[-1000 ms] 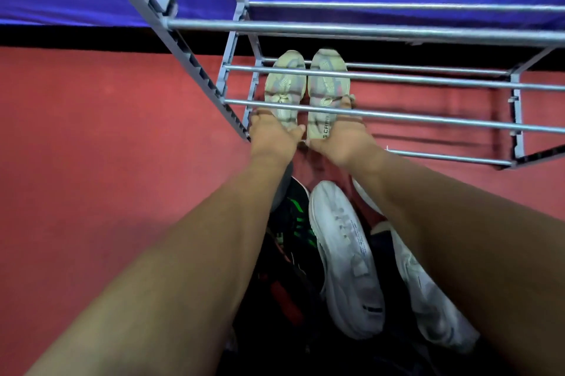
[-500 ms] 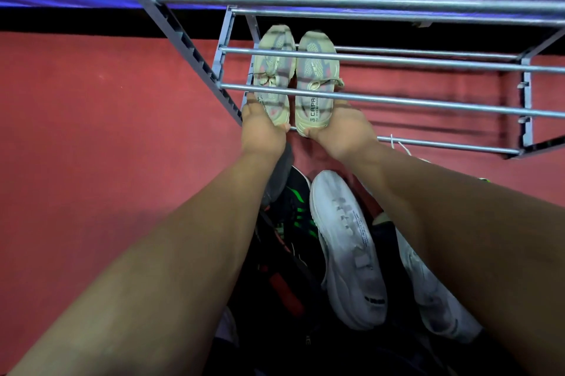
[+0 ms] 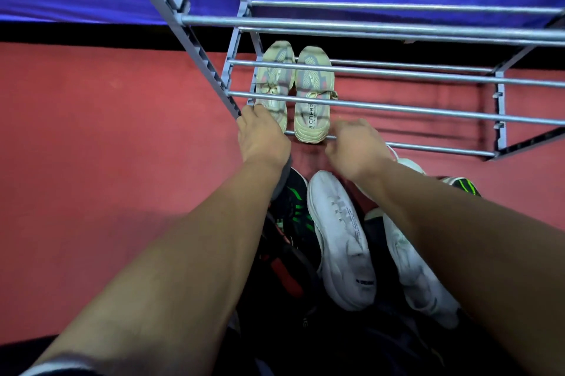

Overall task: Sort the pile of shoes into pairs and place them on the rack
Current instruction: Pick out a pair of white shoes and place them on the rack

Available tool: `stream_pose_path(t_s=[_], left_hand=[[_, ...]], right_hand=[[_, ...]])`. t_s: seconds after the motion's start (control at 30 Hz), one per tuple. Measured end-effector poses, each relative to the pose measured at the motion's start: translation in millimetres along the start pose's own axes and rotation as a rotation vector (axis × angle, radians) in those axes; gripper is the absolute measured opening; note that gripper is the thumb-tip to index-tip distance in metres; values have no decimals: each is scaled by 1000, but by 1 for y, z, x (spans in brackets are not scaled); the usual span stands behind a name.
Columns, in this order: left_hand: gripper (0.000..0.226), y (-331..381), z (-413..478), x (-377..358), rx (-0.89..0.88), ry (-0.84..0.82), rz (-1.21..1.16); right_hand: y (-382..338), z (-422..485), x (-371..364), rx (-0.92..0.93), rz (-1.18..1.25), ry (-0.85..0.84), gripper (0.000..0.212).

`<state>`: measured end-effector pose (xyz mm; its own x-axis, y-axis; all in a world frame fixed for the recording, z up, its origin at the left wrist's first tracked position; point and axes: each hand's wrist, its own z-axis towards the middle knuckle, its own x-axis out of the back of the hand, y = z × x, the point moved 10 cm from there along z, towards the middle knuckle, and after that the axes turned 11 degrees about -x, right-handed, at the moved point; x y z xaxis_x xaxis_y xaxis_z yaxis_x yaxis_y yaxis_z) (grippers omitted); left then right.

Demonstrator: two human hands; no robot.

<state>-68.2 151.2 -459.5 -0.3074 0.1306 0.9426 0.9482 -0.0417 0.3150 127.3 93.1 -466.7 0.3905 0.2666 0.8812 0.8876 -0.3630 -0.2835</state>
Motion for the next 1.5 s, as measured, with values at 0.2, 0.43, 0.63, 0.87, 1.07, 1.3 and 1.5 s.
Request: stream_pose_path(t_s=[0.2, 0.43, 0.63, 0.87, 1.07, 1.3, 1.5], left_hand=[[23, 44, -58, -23, -45, -499, -29], [36, 101, -149, -31, -75, -697, -41], [46, 108, -198, -38, -70, -597, 36], [53, 80, -231, -32, -88, -554, 13], [16, 62, -213, -25, 44, -472, -288], [20, 57, -218, -25, 136, -450, -596], [43, 70, -224, -20, 52, -439, -448]], right_hand=[[34, -57, 40, 29, -103, 77, 30], [119, -124, 73, -259, 54, 95, 22], [165, -187, 20, -418, 102, -119, 55], [195, -203, -9, -576, 350, -169, 49], [203, -198, -8, -582, 362, -143, 48], [208, -193, -10, -592, 436, -105, 41], [213, -192, 3, -600, 511, -15, 26]])
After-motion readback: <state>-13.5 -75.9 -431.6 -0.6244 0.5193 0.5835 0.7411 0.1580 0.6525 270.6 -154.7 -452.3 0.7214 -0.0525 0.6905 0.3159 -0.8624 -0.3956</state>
